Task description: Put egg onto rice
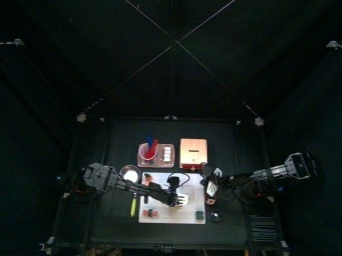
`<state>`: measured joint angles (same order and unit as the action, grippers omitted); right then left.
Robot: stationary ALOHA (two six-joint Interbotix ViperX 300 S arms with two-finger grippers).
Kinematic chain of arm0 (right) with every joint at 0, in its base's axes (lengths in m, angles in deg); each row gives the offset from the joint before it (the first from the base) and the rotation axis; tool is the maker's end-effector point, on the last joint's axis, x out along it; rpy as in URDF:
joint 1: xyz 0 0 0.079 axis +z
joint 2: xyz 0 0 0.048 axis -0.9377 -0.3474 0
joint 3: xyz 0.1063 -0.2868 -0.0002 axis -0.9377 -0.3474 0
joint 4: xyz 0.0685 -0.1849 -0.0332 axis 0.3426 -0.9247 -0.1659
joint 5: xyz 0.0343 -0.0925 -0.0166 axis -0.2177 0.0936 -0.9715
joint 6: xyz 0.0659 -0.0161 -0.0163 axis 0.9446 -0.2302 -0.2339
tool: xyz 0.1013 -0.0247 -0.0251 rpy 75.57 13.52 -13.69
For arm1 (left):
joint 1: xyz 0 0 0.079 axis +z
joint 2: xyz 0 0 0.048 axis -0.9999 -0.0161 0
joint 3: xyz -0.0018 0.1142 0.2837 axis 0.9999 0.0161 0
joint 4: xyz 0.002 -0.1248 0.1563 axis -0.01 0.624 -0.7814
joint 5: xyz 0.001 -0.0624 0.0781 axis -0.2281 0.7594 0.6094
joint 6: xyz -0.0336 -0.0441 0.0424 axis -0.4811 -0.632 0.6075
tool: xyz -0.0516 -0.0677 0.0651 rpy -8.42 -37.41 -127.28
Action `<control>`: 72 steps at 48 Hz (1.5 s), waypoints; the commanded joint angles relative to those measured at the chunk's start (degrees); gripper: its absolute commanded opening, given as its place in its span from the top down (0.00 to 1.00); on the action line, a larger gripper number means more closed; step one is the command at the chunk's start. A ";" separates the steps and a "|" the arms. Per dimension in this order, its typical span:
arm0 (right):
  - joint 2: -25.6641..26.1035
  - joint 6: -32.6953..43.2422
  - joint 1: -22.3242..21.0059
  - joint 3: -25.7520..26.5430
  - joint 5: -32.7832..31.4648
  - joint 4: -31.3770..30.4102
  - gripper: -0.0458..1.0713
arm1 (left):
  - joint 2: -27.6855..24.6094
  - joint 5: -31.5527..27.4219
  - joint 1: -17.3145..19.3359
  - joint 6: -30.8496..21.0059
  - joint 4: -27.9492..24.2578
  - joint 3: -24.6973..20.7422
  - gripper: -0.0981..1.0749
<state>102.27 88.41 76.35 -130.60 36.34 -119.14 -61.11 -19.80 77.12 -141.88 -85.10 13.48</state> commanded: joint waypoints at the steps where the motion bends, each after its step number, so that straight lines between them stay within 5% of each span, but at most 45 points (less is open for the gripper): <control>1: -0.09 0.09 0.00 0.79 0.62 -0.26 0.61 | 0.88 0.00 0.18 -0.09 -0.18 -2.02 0.34; 53: -2.81 0.09 0.53 1.05 3.43 -0.53 0.61 | -1.41 -0.79 0.70 0.26 0.44 -2.46 0.32; 72: -2.90 -0.44 0.97 0.97 4.75 -0.97 0.61 | -0.18 -0.70 0.97 0.79 -0.44 -2.90 0.15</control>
<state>98.93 88.14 77.23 -130.52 40.56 -119.84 -63.04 -20.33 77.74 -141.35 -85.18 11.37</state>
